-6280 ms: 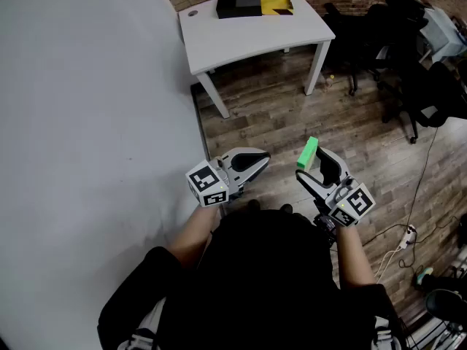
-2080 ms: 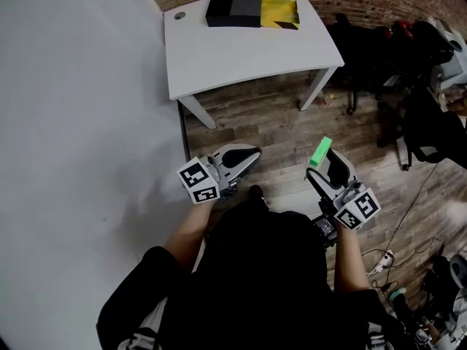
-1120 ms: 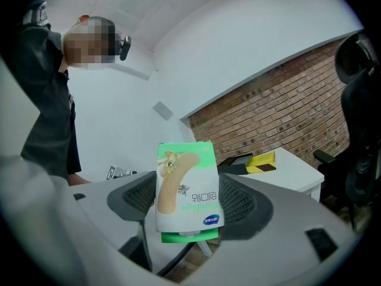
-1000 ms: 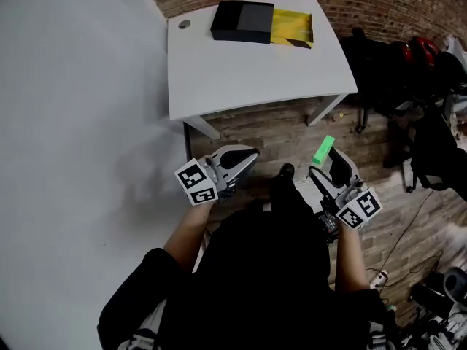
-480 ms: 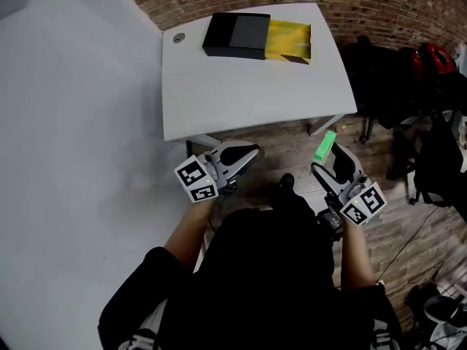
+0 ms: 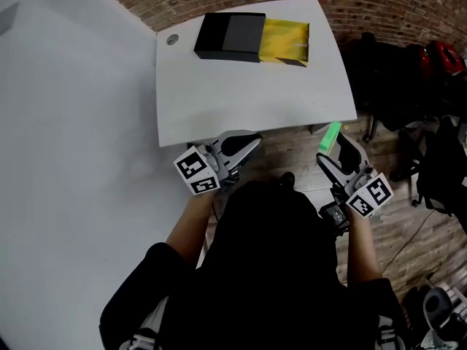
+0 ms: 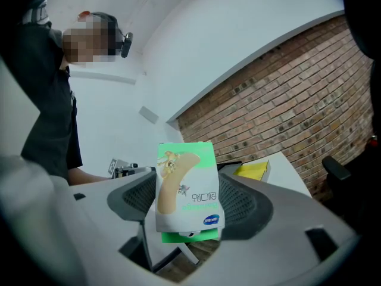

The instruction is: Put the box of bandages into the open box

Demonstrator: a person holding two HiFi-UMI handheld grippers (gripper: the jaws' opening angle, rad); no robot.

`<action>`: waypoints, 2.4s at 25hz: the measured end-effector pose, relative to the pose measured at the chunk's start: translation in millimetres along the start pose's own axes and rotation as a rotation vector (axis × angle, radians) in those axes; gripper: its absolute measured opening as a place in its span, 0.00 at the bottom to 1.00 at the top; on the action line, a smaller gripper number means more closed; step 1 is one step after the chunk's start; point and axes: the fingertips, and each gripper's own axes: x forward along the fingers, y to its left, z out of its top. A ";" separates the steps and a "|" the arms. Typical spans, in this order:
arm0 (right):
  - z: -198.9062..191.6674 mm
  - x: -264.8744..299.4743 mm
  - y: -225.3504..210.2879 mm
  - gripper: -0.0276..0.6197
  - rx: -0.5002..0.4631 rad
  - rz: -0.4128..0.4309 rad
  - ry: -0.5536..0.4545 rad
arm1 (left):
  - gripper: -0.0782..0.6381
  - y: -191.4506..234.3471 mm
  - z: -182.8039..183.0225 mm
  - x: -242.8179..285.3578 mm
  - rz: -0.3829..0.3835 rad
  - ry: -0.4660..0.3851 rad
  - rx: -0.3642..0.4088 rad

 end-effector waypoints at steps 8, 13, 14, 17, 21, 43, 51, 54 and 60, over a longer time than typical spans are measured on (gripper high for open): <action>10.0 21.0 -30.4 0.55 0.010 -0.002 0.008 | 0.13 33.7 9.5 15.3 0.013 0.000 -0.019; 11.7 43.5 -53.0 0.55 0.016 -0.025 0.024 | 0.13 64.6 13.3 21.8 0.005 0.003 -0.039; 12.3 49.2 -57.4 0.55 0.018 -0.031 0.027 | 0.13 71.9 14.5 23.0 0.001 0.003 -0.043; 16.2 68.3 -69.0 0.55 0.018 -0.044 0.035 | 0.13 94.4 20.3 27.9 -0.014 0.001 -0.051; 19.8 95.8 -84.3 0.55 0.010 -0.050 0.050 | 0.13 120.1 33.7 36.0 -0.038 -0.010 -0.046; 44.3 203.0 -149.2 0.55 -0.116 -0.165 0.191 | 0.13 220.2 52.1 50.9 -0.119 0.000 -0.119; 54.1 213.0 -171.0 0.55 -0.176 -0.147 0.227 | 0.13 232.1 40.1 53.5 -0.073 0.013 -0.119; 57.2 219.3 -181.7 0.55 -0.194 -0.126 0.238 | 0.13 237.2 40.7 55.5 -0.040 0.002 -0.120; 59.5 240.4 -205.0 0.55 -0.214 -0.053 0.290 | 0.13 240.5 39.5 67.2 0.024 0.011 -0.107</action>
